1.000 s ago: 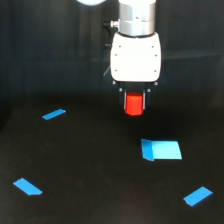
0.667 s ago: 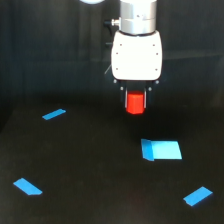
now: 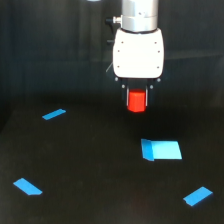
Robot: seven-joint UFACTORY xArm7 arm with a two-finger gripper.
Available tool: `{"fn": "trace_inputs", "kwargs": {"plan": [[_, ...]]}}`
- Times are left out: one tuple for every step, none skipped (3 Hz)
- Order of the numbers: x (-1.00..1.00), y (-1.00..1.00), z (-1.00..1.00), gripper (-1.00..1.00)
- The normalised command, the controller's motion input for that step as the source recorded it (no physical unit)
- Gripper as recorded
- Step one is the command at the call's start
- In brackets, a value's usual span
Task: Pick up the red object from the table
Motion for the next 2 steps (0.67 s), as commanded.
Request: {"fn": "trace_inputs", "kwargs": {"plan": [[0.1,-0.06,0.2,-0.87],[-0.04,-0.06,0.2,-0.9]]}}
